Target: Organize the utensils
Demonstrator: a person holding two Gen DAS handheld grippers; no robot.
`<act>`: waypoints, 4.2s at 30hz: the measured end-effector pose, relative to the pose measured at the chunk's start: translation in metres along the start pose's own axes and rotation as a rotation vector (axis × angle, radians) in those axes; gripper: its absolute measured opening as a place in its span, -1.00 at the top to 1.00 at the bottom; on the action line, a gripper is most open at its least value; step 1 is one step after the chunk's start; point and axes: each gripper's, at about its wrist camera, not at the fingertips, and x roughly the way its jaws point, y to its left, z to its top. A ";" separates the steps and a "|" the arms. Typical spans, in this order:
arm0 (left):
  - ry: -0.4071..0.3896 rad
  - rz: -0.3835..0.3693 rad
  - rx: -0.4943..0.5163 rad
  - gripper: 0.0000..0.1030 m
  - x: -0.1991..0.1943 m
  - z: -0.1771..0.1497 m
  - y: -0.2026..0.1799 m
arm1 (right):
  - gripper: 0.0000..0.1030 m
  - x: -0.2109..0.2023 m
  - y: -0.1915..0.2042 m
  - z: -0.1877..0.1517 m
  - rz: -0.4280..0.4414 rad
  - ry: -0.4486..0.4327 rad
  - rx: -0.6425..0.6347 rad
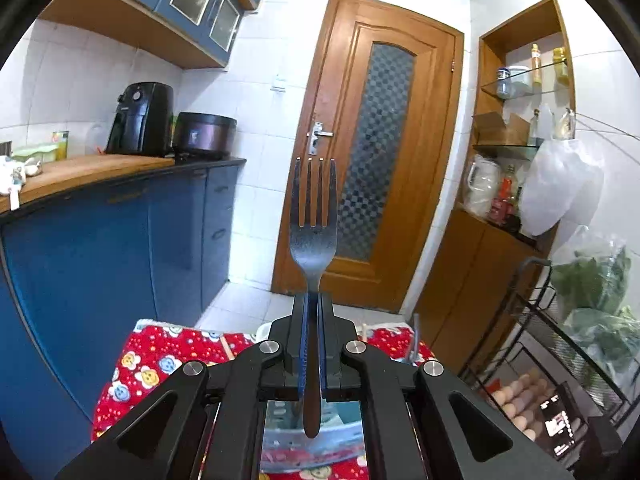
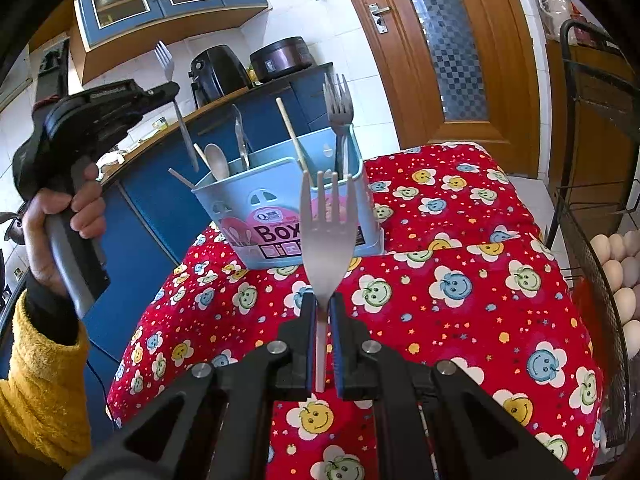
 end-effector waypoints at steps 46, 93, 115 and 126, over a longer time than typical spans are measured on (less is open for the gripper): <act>0.044 0.034 0.044 0.93 0.049 -0.057 0.007 | 0.83 0.055 0.025 0.124 -0.112 -0.214 -0.137; 0.083 0.082 0.042 -0.31 -0.048 -0.081 -0.007 | -0.45 -0.011 0.071 0.041 -0.029 -0.224 -0.168; 0.157 0.141 0.021 -0.34 -0.053 -0.152 0.004 | -0.71 0.006 0.044 -0.030 -0.126 -0.215 -0.112; 0.177 0.152 0.046 -0.34 -0.048 -0.179 -0.003 | -0.72 0.015 0.036 -0.044 -0.153 -0.205 -0.100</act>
